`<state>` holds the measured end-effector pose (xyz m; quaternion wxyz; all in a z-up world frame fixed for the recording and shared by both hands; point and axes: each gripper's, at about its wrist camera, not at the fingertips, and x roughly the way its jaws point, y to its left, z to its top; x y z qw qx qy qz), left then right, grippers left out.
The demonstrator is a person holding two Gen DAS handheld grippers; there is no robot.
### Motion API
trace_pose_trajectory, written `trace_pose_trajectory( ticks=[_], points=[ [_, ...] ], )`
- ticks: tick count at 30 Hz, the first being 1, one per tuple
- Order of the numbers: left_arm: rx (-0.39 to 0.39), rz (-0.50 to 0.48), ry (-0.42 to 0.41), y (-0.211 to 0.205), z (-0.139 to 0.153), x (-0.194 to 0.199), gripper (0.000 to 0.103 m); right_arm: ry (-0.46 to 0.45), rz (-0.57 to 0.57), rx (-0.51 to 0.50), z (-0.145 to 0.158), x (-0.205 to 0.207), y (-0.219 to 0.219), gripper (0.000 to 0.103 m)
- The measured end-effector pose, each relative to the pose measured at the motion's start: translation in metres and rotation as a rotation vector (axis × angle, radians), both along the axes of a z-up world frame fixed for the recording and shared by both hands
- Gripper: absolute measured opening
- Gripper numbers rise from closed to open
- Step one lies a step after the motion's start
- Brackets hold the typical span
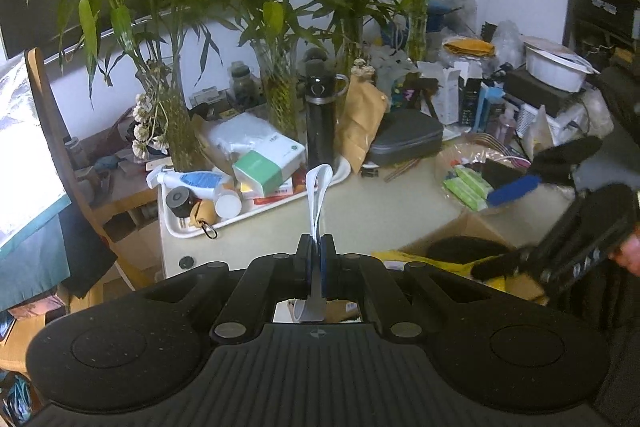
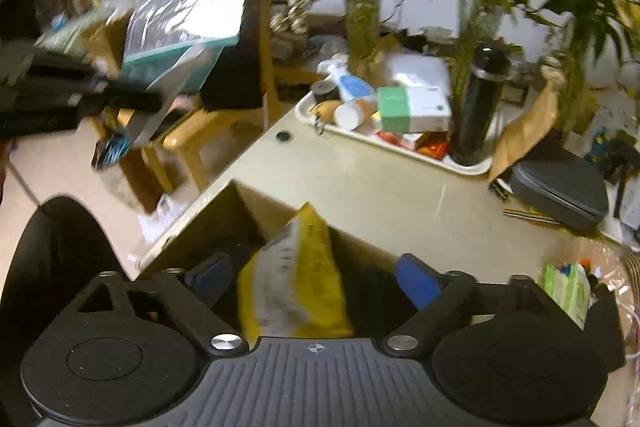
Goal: Organize soft objects
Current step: 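Carry the yellow package into the box and open the right tool while the left tool holds the strip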
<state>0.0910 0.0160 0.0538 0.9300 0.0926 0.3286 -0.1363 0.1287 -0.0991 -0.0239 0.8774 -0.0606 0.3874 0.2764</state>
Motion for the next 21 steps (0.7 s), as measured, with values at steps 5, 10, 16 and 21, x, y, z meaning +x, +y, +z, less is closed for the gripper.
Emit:
trace_pose_trajectory(
  ticks=[5, 10, 16, 21],
  points=[
    [-0.004, -0.003, 0.013, 0.0, -0.005, -0.007, 0.004, -0.061, -0.014, 0.002, 0.004, -0.009, -0.008, 0.101],
    [-0.01, -0.002, 0.023, 0.0, -0.01, -0.011, 0.004, -0.098, 0.009, -0.049, -0.006, -0.007, 0.011, 0.103],
    [-0.019, -0.006, 0.034, -0.002, -0.015, -0.017, 0.004, -0.108, 0.056, -0.173, -0.043, 0.007, 0.045, 0.103],
    [-0.018, -0.015, 0.048, -0.002, -0.019, -0.022, 0.004, -0.119, 0.045, -0.343, -0.073, 0.009, 0.051, 0.103]
  ],
)
